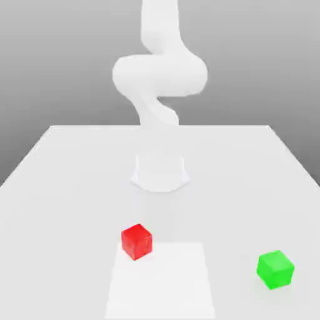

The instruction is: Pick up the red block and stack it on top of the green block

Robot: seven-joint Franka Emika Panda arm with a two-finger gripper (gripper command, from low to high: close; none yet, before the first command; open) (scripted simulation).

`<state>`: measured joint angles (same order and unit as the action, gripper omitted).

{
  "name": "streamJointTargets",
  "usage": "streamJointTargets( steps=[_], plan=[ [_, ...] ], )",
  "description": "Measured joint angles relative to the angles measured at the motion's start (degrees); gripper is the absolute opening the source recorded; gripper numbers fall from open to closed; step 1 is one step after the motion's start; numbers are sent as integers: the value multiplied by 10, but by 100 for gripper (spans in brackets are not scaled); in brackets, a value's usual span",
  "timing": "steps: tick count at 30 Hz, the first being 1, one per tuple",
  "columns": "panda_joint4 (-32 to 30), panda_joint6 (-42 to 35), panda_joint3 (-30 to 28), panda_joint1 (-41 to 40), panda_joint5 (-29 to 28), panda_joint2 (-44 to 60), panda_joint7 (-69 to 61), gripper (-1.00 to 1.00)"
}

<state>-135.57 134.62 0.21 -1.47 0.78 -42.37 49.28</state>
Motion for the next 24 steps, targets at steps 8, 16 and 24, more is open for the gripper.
streamJointTargets(
  steps=[8, 16, 24],
  plan=[
    [-143, 108, 22, -56, 24, 134, 139, 0],
    [-297, 234, 56, -116, 23, 296, 317, 0],
    [-309, 412, 13, -101, -38, 517, 409, -100]
  ],
)
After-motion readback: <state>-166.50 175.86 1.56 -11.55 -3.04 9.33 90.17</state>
